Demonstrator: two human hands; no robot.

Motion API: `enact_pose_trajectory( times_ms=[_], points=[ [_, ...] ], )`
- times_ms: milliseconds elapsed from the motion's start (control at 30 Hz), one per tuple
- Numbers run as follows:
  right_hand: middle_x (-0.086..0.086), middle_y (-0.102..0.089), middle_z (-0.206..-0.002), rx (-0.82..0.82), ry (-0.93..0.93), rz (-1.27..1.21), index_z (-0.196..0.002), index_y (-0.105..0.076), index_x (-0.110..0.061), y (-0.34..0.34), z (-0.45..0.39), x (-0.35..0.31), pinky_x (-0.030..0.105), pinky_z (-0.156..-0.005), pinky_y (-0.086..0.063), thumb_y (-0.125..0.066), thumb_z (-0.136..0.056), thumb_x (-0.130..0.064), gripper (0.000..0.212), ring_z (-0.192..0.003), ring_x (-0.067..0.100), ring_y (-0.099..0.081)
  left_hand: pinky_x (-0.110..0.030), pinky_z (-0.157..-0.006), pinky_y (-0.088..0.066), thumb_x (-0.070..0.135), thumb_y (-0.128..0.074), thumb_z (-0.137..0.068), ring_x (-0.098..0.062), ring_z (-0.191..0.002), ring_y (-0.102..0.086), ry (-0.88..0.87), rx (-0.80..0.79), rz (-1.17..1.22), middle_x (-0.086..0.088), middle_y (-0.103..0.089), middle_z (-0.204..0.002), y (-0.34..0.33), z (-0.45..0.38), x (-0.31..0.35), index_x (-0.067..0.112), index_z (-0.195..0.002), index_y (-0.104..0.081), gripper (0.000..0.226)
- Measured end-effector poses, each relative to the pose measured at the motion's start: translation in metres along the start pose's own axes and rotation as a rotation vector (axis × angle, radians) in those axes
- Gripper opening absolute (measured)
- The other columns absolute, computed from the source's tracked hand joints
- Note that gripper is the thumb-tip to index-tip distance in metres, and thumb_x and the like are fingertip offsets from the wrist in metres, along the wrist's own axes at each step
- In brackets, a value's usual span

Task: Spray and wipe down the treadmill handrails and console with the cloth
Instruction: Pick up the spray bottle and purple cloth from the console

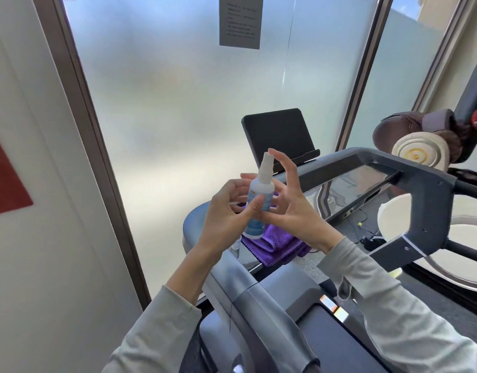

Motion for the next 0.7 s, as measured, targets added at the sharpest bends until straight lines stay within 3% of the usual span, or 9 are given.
enact_pose_trajectory(
  times_ms=[100,200,333,433,533,600,667,700],
  points=[
    [0.017,-0.055,-0.133,0.041,-0.012,0.033,-0.142,-0.017,-0.036,0.007,0.001,0.001,0.042,-0.089,-0.057,-0.071,-0.082,0.002,0.089,-0.107,0.031,-0.068,-0.025,-0.079,-0.049,0.031,-0.072,-0.085,-0.009,-0.097,-0.056,-0.096,0.058,-0.182,0.009,-0.062,-0.111,0.003,-0.005,0.002,0.031,-0.109,-0.063,0.026],
    [0.022,-0.051,-0.138,0.027,-0.031,0.100,-0.143,-0.019,-0.034,0.012,0.003,0.005,0.048,-0.091,-0.056,-0.072,-0.082,0.007,0.090,-0.104,0.036,-0.067,-0.017,-0.076,-0.045,0.034,-0.075,-0.082,-0.011,-0.099,-0.054,-0.113,-0.033,-0.296,0.007,-0.056,-0.113,0.009,-0.011,-0.001,0.037,-0.106,-0.063,0.027],
    [0.014,-0.057,-0.128,0.056,-0.055,0.207,-0.141,-0.025,-0.036,0.020,0.008,0.012,0.051,-0.092,-0.056,-0.073,-0.080,0.011,0.091,-0.114,0.027,-0.064,-0.015,-0.072,-0.046,0.029,-0.075,-0.084,-0.011,-0.089,-0.061,-0.166,-0.177,-0.458,0.004,-0.062,-0.108,0.018,-0.024,-0.010,0.029,-0.103,-0.067,0.021],
    [0.022,-0.061,-0.110,0.124,-0.076,0.228,-0.140,-0.026,-0.038,0.032,0.016,0.018,0.056,-0.089,-0.055,-0.072,-0.079,0.012,0.091,-0.103,0.038,-0.064,-0.009,-0.068,-0.043,0.021,-0.071,-0.087,-0.014,-0.084,-0.062,-0.085,-0.249,-0.604,-0.004,-0.068,-0.106,0.011,-0.048,-0.027,0.015,-0.107,-0.069,0.021],
    [0.025,-0.061,-0.107,0.143,-0.081,0.243,-0.139,-0.027,-0.039,0.041,0.023,0.020,0.056,-0.087,-0.055,-0.073,-0.079,0.010,0.090,-0.095,0.041,-0.063,-0.024,-0.082,-0.046,0.021,-0.066,-0.091,-0.024,-0.097,-0.062,0.043,-0.415,-0.795,-0.014,-0.067,-0.111,-0.014,-0.070,-0.048,0.004,-0.113,-0.065,0.029],
    [0.026,-0.062,-0.109,0.156,-0.079,0.241,-0.140,-0.026,-0.039,0.045,0.027,0.021,0.054,-0.088,-0.056,-0.074,-0.079,0.009,0.090,-0.098,0.038,-0.065,-0.032,-0.078,-0.042,0.031,-0.061,-0.093,-0.030,-0.101,-0.059,0.039,-0.504,-1.001,-0.016,-0.066,-0.104,-0.030,-0.079,-0.059,0.002,-0.097,-0.063,0.029],
    [0.024,-0.062,-0.109,0.172,-0.074,0.236,-0.140,-0.027,-0.037,0.049,0.029,0.021,0.053,-0.089,-0.057,-0.075,-0.078,0.008,0.090,-0.103,0.036,-0.065,-0.032,-0.065,-0.031,0.039,-0.060,-0.093,-0.033,-0.088,-0.055,0.012,-0.526,-1.122,-0.016,-0.060,-0.083,-0.040,-0.085,-0.066,0.008,-0.072,-0.049,0.040],
    [0.023,-0.062,-0.109,0.176,-0.071,0.232,-0.140,-0.027,-0.038,0.051,0.030,0.021,0.052,-0.088,-0.057,-0.076,-0.078,0.007,0.090,-0.104,0.037,-0.065,-0.031,-0.063,-0.027,0.042,-0.061,-0.092,-0.031,-0.082,-0.051,0.008,-0.518,-1.148,-0.012,-0.054,-0.076,-0.042,-0.087,-0.069,0.008,-0.069,-0.045,0.044]
  ],
)
Point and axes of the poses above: each hand's wrist, its own z-axis away from the middle knuckle, its own y-axis out of the back of the hand, x = y × z, the point moved 4 cm from there along -z, towards the middle knuckle
